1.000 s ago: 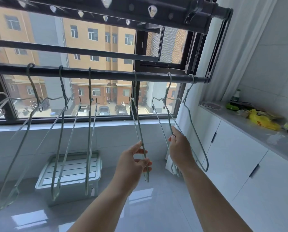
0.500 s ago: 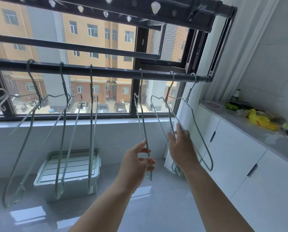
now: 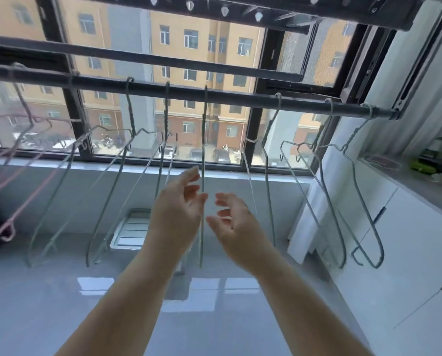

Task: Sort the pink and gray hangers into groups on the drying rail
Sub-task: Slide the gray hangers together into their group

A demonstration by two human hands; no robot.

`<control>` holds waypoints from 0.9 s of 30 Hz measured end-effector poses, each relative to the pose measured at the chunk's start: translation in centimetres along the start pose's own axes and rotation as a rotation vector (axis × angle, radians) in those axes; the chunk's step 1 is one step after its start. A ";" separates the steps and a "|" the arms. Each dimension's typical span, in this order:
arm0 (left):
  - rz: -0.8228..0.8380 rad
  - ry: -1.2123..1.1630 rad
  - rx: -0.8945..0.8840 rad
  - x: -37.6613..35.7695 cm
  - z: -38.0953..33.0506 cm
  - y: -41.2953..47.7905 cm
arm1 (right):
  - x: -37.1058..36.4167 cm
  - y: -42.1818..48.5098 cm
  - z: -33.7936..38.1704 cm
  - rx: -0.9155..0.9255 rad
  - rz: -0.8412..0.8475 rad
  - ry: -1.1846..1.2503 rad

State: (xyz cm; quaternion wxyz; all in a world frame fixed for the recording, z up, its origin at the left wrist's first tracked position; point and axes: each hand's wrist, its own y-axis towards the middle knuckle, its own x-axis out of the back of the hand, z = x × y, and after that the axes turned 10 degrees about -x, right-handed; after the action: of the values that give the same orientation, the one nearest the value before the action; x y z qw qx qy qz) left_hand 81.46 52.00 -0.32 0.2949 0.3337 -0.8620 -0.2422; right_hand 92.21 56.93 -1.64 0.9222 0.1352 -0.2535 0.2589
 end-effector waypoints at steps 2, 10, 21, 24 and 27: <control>0.089 0.043 0.093 0.3 0.8 0.1 | -2.1 -0.3 -0.3 -0.073 0.104 0.034; 0.228 -0.089 0.286 -0.1 1.4 -0.7 | -4.6 -1.8 -1.3 -0.061 0.150 0.422; 0.245 -0.238 0.270 -2.5 0.6 -0.3 | -2.7 -3.1 -2.1 -0.079 0.075 0.519; 0.251 -0.228 0.261 -3.1 0.4 -0.2 | -2.2 -3.1 -2.4 -0.090 0.070 0.507; 0.253 -0.213 0.258 -3.5 0.4 -0.4 | -1.8 -3.2 -2.7 -0.107 0.073 0.495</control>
State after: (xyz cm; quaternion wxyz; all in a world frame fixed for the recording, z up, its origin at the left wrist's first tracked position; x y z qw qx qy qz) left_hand 83.49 54.34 -2.03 0.1851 0.2306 -0.9471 -0.1247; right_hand 93.66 54.58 -5.24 0.9520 0.0095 -0.0381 0.3034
